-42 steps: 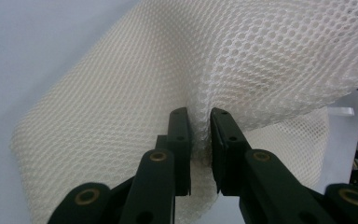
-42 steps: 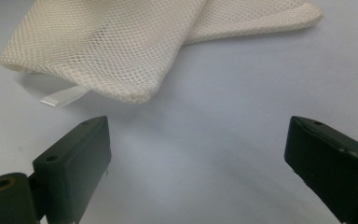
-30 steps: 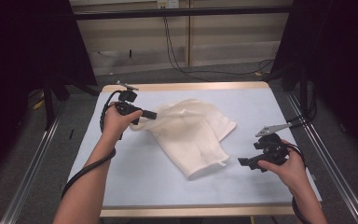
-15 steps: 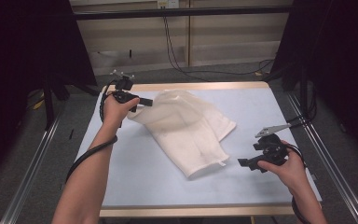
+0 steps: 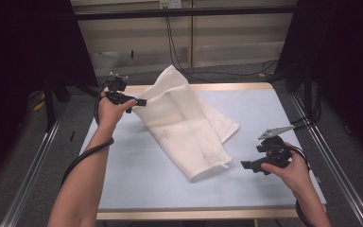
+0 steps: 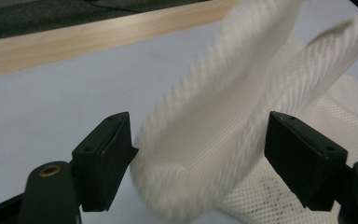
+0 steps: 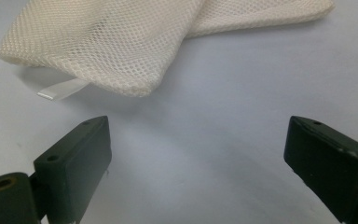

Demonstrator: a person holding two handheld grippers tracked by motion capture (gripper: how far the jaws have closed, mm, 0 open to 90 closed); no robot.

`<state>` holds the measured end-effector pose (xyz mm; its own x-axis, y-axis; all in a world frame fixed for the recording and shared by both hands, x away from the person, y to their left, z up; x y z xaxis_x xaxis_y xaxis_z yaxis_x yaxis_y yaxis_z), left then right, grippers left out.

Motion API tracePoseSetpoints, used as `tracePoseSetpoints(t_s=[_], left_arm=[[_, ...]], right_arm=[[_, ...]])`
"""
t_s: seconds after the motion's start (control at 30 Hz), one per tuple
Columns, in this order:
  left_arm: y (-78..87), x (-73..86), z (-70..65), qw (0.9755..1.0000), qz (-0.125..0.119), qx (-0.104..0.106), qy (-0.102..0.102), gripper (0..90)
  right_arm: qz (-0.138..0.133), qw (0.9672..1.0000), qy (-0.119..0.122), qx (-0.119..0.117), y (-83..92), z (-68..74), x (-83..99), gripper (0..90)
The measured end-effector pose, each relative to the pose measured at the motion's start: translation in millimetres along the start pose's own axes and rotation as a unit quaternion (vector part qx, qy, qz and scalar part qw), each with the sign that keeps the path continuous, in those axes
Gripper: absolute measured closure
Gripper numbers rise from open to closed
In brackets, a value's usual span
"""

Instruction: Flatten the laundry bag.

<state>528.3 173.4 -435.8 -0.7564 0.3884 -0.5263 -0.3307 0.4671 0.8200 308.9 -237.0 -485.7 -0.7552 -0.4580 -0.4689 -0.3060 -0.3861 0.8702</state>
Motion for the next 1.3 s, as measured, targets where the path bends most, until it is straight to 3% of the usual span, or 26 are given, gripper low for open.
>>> tracePoseSetpoints(t_s=[0.17, 0.4, 0.43, 0.6, 0.67, 0.77, 0.8, 0.97, 1.0, 1.03, 1.07, 1.1, 1.13, 1.17, 1.2, 1.3], left_arm=[[-6.6, 16.3, -0.3, 0.9999, 0.007, 0.010, -0.001, 22.1], [-19.5, 39.8, -11.0, 0.9983, 0.038, 0.023, -0.038, 21.8], [-22.3, 40.7, -13.4, 0.9989, 0.028, 0.024, -0.030, 21.7], [-35.3, 53.0, -20.3, 0.9975, 0.039, 0.030, -0.050, 21.5], [-40.9, 54.3, -21.9, 0.9977, 0.037, 0.024, -0.052, 21.7], [-47.1, 53.1, -25.5, 0.9977, 0.032, 0.032, -0.050, 22.4], [-48.5, 52.6, -25.9, 0.9974, 0.036, 0.026, -0.057, 22.4], [-60.3, 49.6, -38.1, 0.9971, 0.034, 0.032, -0.060, 26.8], [-60.8, 50.8, -38.4, 0.9956, 0.047, 0.025, -0.077, 28.0], [-62.9, 50.1, -41.6, 0.9964, 0.040, 0.023, -0.071, 30.1], [-63.3, 51.1, -42.7, 0.9943, 0.050, 0.024, -0.092, 30.1], [-64.6, 50.3, -46.7, 0.9952, 0.041, 0.025, -0.086, 30.8], [-64.6, 50.4, -48.3, 0.9936, 0.045, 0.023, -0.101, 30.9], [-64.9, 49.8, -51.3, 0.9936, 0.042, 0.013, -0.104, 30.9], [-65.9, 48.6, -55.1, 0.9928, 0.038, 0.021, -0.111, 30.9], [-64.5, 45.8, -63.0, 0.9873, 0.057, 0.028, -0.146, 33.6]], right_arm=[[0.005, 1.0000, 0.004, 0.000, -5.0, 3.7, -1.7, 7.1], [0.014, 0.9999, 0.005, 0.001, -12.0, 5.5, -2.4, 9.2], [0.011, 0.9999, 0.007, 0.000, -12.6, 6.5, -4.0, 11.3], [0.010, 0.9999, 0.009, -0.006, -15.9, 11.3, -7.8, 13.6], [0.015, 0.9998, 0.014, -0.005, -16.9, 13.4, -8.6, 14.1], [0.013, 0.9997, 0.018, -0.003, -17.1, 15.3, -10.3, 15.8], [0.010, 0.9998, 0.015, -0.005, -17.4, 16.7, -11.5, 16.0], [0.010, 0.9996, 0.023, -0.013, -20.7, 23.3, -16.0, 19.5], [0.012, 0.9995, 0.026, -0.016, -21.6, 24.8, -16.3, 20.7], [0.013, 0.9993, 0.031, -0.017, -22.7, 25.8, -16.6, 21.4], [0.013, 0.9993, 0.029, -0.021, -23.5, 27.3, -17.0, 21.6], [0.017, 0.9992, 0.030, -0.019, -24.2, 27.9, -17.0, 21.8], [0.018, 0.9991, 0.031, -0.021, -25.1, 28.8, -17.3, 22.6], [0.018, 0.9991, 0.032, -0.021, -25.7, 29.4, -17.7, 23.2], [0.020, 0.9991, 0.030, -0.022, -26.0, 30.3, -17.8, 23.2], [0.019, 0.9989, 0.036, -0.022, -26.5, 31.7, -19.6, 23.5]])
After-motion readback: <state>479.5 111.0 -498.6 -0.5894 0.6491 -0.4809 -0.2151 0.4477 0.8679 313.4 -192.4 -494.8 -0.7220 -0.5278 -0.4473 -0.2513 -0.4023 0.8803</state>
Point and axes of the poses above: each handheld gripper's, and its own axes: y roughly backward along the jaws, x roughly out of its underside, z roughly to its left, the point moved 7 cm from there along -y, roughly forward along the jaws, and after that the axes turned 10 degrees about z, right-handed, at the moved point
